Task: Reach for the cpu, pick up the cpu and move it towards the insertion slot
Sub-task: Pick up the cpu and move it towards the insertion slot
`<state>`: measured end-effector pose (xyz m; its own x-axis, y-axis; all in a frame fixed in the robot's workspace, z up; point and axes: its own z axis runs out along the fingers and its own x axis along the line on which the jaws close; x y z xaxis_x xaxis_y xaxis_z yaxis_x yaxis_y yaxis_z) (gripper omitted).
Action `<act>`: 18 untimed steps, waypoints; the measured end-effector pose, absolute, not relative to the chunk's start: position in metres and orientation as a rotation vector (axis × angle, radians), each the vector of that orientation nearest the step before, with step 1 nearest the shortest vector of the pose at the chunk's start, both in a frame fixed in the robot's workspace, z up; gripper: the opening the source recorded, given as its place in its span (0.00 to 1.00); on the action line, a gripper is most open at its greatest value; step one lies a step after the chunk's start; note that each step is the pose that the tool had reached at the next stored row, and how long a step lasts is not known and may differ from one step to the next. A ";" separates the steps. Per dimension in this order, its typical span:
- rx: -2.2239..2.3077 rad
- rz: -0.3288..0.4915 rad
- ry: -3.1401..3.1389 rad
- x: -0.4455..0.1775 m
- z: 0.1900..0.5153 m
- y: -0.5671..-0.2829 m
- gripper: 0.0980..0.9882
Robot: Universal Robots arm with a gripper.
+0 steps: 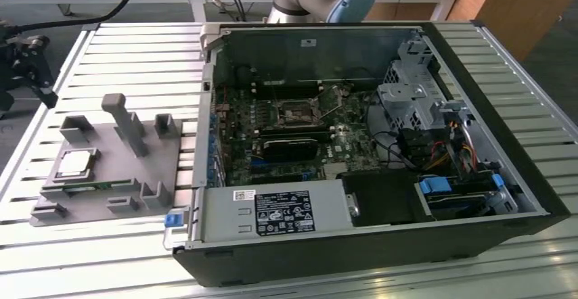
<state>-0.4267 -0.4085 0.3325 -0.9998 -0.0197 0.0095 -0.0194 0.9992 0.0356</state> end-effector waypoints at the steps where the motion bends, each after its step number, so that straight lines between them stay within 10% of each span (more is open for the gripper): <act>1: 0.031 -0.056 -3.130 -0.427 0.331 -0.409 0.55; 18: 0.032 -0.052 -3.120 -0.431 0.306 -0.410 0.62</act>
